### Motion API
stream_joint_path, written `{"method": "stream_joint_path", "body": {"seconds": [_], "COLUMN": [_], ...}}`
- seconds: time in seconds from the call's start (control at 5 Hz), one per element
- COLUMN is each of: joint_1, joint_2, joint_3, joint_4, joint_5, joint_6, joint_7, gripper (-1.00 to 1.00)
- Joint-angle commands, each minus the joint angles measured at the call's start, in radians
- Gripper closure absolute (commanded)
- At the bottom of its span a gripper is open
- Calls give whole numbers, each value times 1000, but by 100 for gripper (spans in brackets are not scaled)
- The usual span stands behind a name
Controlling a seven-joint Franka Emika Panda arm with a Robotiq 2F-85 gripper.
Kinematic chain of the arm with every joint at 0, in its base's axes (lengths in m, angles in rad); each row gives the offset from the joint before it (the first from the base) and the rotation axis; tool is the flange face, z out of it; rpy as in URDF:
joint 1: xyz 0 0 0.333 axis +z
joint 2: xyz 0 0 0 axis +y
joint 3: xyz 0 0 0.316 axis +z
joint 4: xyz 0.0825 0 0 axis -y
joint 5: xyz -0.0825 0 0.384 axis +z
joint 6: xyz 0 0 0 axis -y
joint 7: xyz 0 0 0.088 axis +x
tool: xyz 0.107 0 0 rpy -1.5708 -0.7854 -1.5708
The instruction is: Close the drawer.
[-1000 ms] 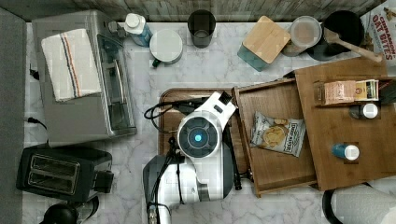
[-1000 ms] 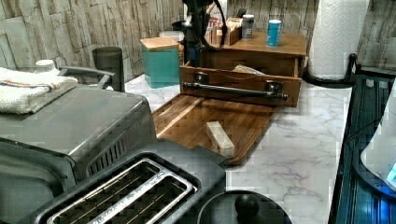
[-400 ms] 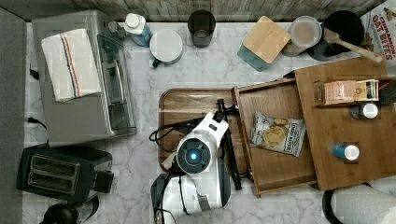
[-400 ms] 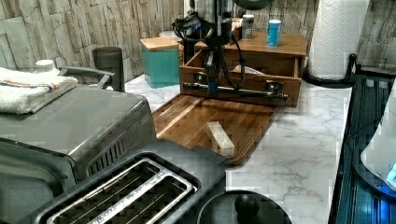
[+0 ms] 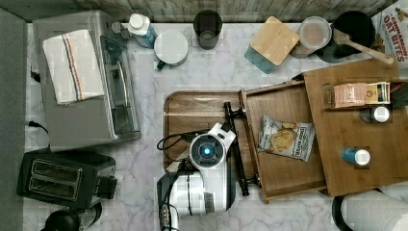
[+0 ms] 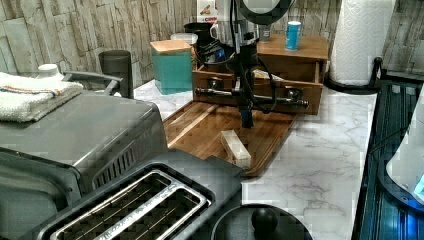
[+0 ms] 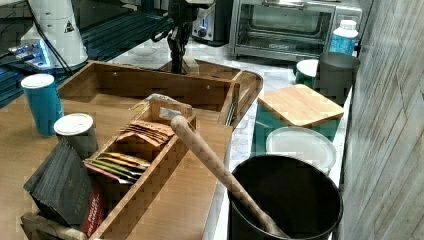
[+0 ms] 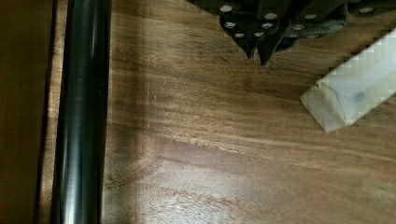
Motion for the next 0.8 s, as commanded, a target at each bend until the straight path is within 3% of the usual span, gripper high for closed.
{"method": "stream_joint_path", "body": {"seconds": [0.2,0.4,0.8], "joint_1": [-44,-52,-86], "joint_2": [-86,-44,4], "joint_3": [-41,-75,-168], "joint_4": [3,34,82], "joint_5": [-52,6,22], "joint_6": [46,54,115], "joint_7": [-189,-291,-493], "gripper": [100,100,100]}}
